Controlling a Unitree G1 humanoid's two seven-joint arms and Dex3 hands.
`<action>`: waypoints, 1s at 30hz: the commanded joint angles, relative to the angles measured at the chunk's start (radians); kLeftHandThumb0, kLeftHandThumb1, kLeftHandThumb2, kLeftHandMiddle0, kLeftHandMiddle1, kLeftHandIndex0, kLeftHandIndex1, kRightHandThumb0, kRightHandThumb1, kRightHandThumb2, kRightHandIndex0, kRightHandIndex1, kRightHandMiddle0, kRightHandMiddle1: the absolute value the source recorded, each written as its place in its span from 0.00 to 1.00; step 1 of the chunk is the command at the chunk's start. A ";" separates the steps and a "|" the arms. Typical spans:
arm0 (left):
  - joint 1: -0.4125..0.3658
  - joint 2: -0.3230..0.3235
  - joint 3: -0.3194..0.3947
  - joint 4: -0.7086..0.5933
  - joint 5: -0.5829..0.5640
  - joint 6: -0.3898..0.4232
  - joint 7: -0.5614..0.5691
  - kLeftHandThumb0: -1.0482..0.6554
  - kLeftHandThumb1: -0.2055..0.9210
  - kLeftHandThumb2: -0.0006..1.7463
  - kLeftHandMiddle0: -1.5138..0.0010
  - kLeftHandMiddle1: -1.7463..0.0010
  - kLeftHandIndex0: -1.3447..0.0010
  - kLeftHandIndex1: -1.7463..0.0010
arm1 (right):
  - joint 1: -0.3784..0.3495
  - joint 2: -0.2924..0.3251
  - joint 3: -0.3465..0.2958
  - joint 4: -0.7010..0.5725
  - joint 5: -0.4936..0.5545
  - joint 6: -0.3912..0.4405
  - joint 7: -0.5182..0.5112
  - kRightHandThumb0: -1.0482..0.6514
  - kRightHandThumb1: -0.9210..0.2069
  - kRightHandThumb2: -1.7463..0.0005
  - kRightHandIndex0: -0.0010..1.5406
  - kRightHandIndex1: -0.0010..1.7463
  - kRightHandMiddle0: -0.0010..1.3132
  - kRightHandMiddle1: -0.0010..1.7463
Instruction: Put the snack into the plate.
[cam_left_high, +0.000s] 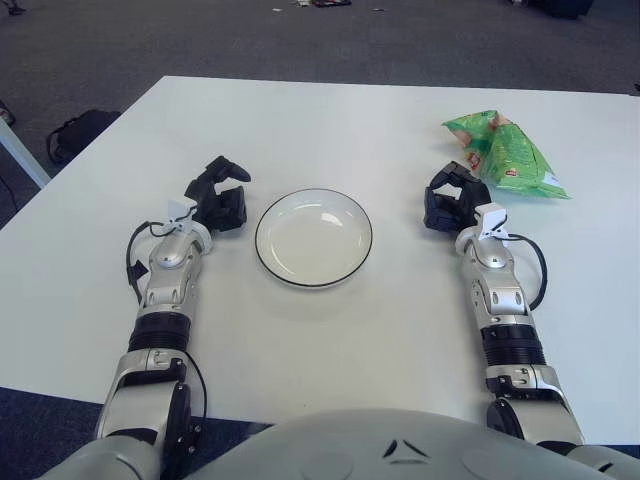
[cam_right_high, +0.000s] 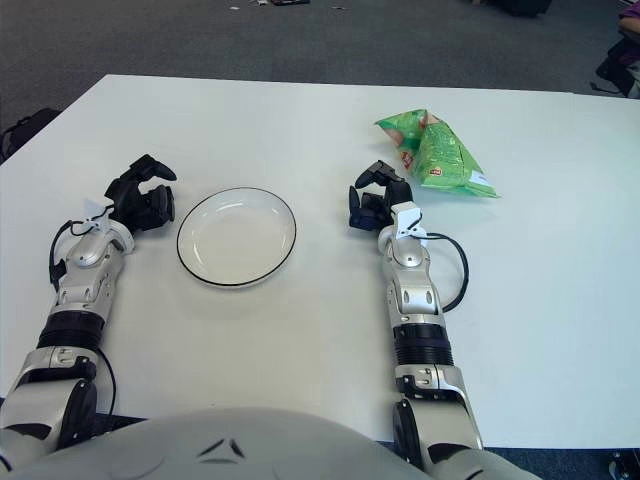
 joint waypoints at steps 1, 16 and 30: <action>0.059 -0.021 -0.014 0.036 0.011 0.020 -0.006 0.36 0.61 0.64 0.24 0.00 0.64 0.00 | 0.069 -0.006 0.012 0.052 -0.016 0.016 0.002 0.32 0.58 0.21 0.82 1.00 0.50 1.00; 0.053 -0.024 -0.016 0.040 0.018 0.028 0.002 0.36 0.61 0.64 0.24 0.00 0.64 0.00 | 0.068 -0.035 0.044 0.079 -0.087 -0.045 -0.026 0.32 0.59 0.21 0.83 1.00 0.50 1.00; 0.041 -0.027 -0.013 0.057 0.019 0.030 0.008 0.36 0.61 0.63 0.24 0.00 0.64 0.00 | 0.065 -0.118 0.116 0.150 -0.256 -0.236 -0.129 0.32 0.58 0.21 0.87 1.00 0.50 1.00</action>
